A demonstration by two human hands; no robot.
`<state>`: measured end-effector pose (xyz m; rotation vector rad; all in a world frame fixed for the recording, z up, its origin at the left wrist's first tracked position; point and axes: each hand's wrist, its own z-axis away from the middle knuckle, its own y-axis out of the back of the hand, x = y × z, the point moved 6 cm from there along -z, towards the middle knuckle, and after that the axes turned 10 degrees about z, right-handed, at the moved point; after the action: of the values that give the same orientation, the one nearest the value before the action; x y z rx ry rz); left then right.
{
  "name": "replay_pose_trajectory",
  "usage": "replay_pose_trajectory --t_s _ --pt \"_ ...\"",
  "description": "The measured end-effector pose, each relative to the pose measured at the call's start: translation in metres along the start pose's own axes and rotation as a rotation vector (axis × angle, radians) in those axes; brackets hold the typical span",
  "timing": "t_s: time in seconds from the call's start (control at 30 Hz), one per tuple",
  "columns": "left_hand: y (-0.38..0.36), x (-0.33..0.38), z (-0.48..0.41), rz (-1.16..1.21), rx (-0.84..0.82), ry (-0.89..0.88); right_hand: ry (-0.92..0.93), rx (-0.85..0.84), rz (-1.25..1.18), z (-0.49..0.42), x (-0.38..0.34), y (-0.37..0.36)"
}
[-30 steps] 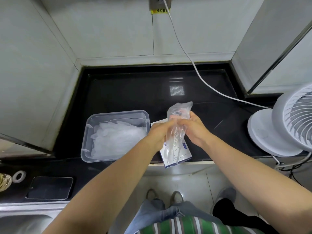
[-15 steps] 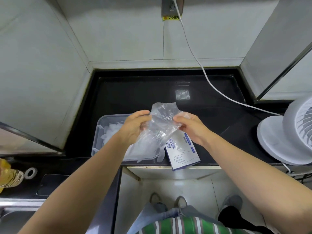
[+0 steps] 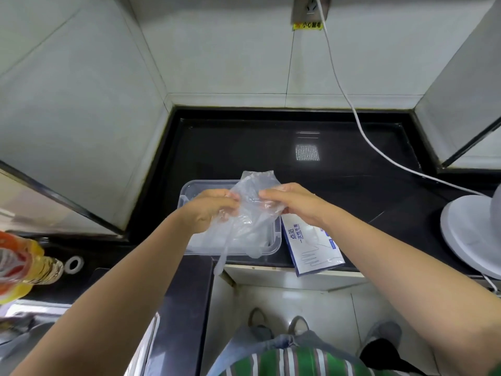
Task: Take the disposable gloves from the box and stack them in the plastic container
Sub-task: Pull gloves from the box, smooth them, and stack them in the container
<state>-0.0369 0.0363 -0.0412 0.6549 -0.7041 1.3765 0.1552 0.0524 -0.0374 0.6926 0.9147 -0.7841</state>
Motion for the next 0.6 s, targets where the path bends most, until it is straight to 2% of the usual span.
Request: replay_pose_trajectory --t_s 0.07,0.17,0.23,0.33,0.4,0.47,0.53,0.6 --pt "0.002 0.011 0.006 -0.039 -0.052 -0.043 0.057 0.072 0.027 -0.005 -0.011 -0.002" --pt "0.012 0.017 0.006 0.086 -0.05 -0.06 0.139 0.244 -0.05 -0.01 -0.022 -0.004" --pt "0.021 0.009 0.003 0.061 -0.002 0.02 0.115 0.288 -0.022 -0.017 -0.016 -0.012" --pt "0.03 -0.009 -0.001 -0.004 -0.02 0.105 0.011 0.387 0.15 -0.026 0.002 -0.023" --pt "0.04 -0.017 -0.006 0.035 0.073 0.109 -0.014 0.45 0.2 -0.028 0.007 -0.029" --pt "0.046 -0.02 -0.011 0.06 0.2 0.064 -0.009 0.462 0.251 -0.027 0.005 -0.037" --pt "0.04 -0.019 -0.017 0.184 0.214 -0.04 -0.015 0.418 0.275 -0.03 0.006 -0.048" --pt "0.037 -0.022 -0.022 0.138 0.27 -0.134 -0.023 0.387 0.308 -0.034 0.008 -0.055"
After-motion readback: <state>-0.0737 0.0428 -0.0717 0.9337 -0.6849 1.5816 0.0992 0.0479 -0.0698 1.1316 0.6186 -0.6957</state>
